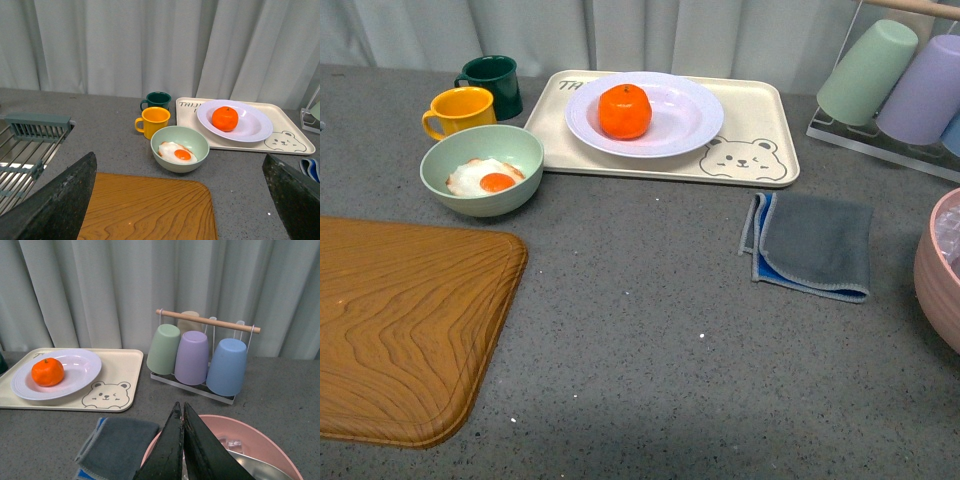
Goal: Place orange and plate with both arms
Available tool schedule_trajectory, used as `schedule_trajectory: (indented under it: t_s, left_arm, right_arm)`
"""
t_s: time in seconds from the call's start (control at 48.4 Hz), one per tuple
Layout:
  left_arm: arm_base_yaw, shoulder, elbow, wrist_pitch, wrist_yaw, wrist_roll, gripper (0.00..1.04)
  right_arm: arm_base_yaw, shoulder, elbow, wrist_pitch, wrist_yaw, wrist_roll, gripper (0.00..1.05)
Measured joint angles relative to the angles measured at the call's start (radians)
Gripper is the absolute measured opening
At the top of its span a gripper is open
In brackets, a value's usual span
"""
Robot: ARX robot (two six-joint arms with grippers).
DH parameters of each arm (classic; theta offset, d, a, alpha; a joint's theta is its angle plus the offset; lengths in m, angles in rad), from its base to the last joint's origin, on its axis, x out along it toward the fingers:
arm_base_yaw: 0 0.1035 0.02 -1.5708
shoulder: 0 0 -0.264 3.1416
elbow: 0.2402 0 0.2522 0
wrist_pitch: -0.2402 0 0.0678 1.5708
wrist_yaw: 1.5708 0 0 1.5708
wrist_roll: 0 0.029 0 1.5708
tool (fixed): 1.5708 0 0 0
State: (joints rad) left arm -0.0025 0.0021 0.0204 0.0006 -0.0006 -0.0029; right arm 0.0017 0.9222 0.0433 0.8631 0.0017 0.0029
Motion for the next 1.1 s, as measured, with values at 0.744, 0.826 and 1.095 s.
schedule_trajectory:
  t_s: [0.744,0.826,1.095]
  left_arm:
    - [0.0,0.0,0.0,0.0,0.0,0.0,0.98]
    - [0.0,0.0,0.0,0.0,0.0,0.0,0.98]
    - [0.0,0.0,0.0,0.0,0.0,0.0,0.98]
  right_arm:
    - [0.0,-0.52,-0.038,-0.46,0.0,0.0,0.01]
    - [0.0,-0.552,-0.038,-0.492,0.0,0.0,0.01]
    - [0.0,-0.639,-0.038,-0.577,0.0,0.0,0.01]
